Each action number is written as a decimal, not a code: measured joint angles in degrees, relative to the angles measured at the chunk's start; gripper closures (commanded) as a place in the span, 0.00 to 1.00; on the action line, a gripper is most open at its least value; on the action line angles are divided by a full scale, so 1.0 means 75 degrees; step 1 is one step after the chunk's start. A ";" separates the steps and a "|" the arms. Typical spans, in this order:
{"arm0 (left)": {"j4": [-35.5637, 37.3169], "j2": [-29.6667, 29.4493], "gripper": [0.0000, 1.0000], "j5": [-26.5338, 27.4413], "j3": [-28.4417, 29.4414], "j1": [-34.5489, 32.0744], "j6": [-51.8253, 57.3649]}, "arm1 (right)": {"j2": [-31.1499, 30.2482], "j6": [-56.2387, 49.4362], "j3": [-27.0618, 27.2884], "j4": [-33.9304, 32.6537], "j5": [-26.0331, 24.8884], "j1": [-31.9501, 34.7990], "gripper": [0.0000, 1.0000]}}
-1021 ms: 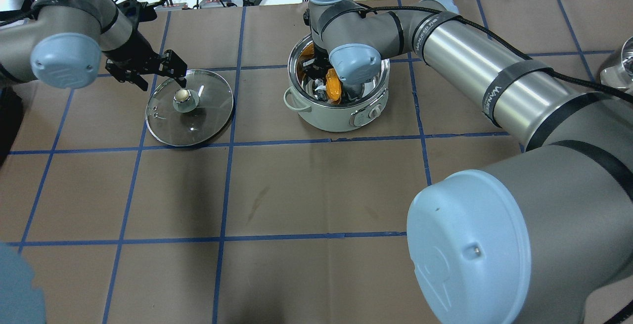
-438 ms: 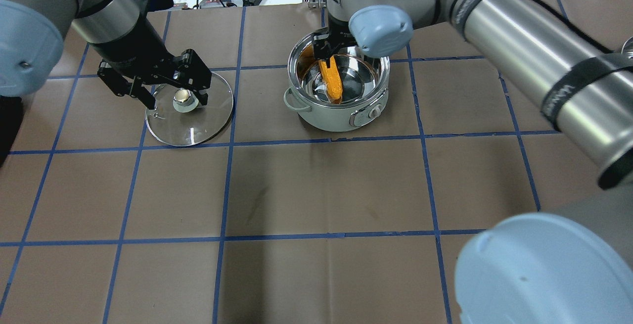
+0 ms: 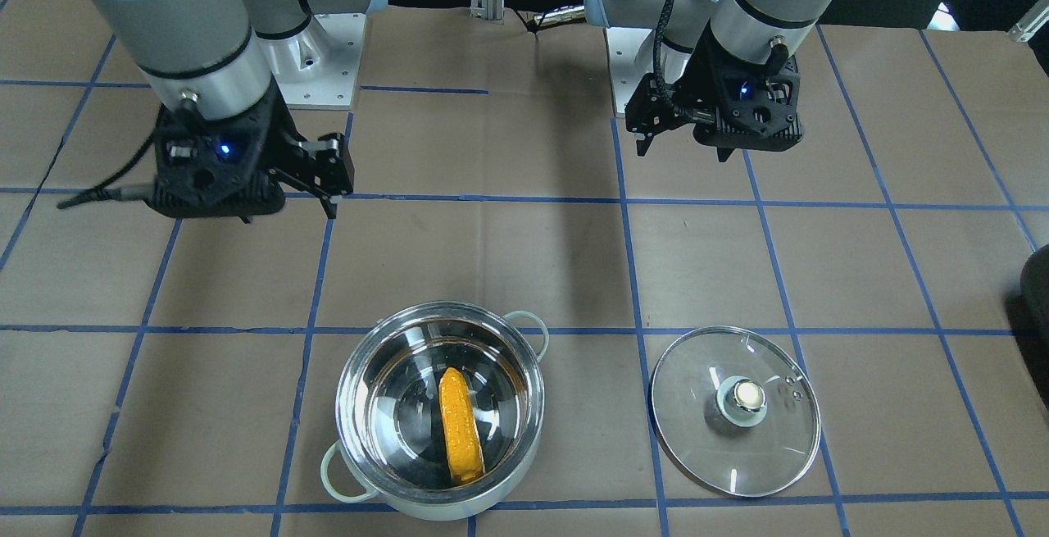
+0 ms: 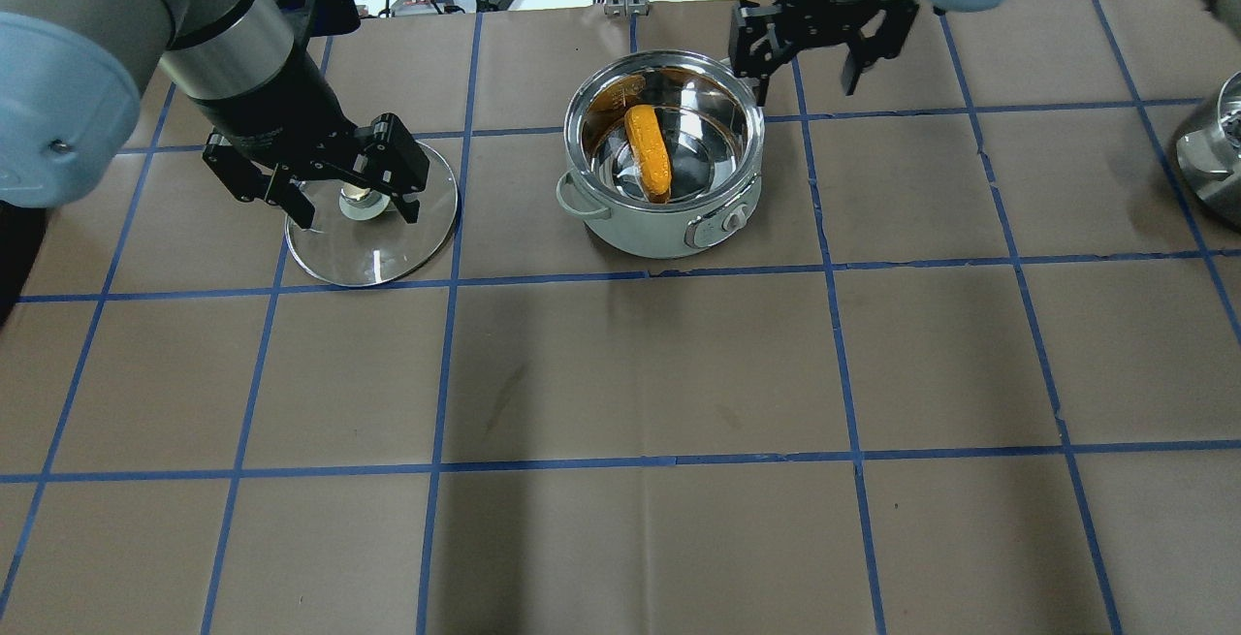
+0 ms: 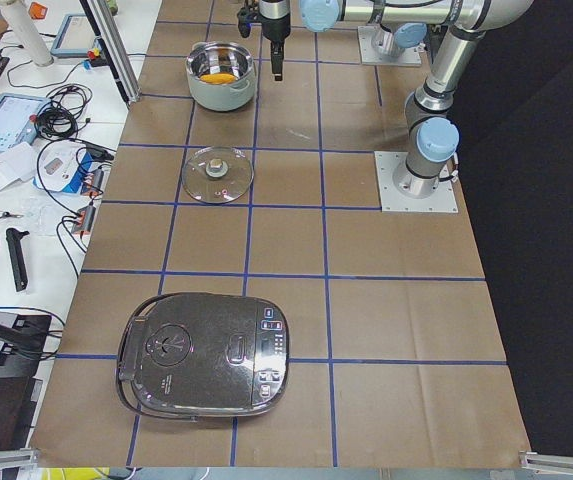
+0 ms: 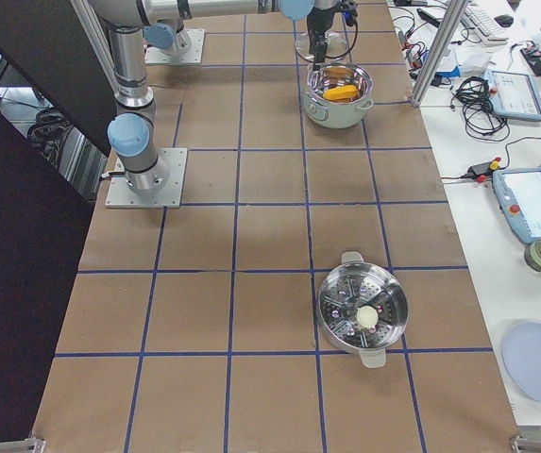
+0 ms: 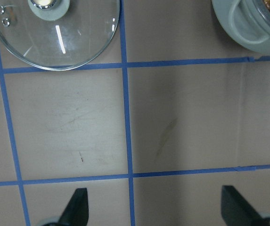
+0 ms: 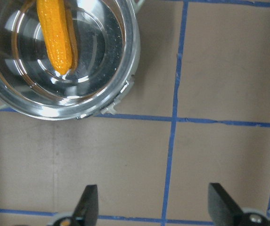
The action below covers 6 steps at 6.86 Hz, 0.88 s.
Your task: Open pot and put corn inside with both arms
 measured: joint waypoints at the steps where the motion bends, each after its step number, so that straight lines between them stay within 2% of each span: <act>1: 0.0004 -0.0008 0.00 0.0182 0.0002 -0.0006 0.0026 | -0.0457 -0.0010 0.0412 0.0114 0.0000 -0.0203 0.13; 3: 0.0005 0.0002 0.00 0.0304 0.0012 -0.0018 0.0052 | -0.0959 0.0013 0.0758 0.0249 -0.0061 -0.0261 0.10; 4: 0.0006 0.0009 0.00 0.0293 0.0038 -0.0027 0.0064 | -0.1057 0.0005 0.0825 0.0281 -0.0078 -0.0250 0.00; 6: 0.0008 0.0014 0.00 0.0263 0.0067 -0.0041 0.0079 | -0.1054 0.0008 0.0860 0.0224 -0.0084 -0.0233 0.00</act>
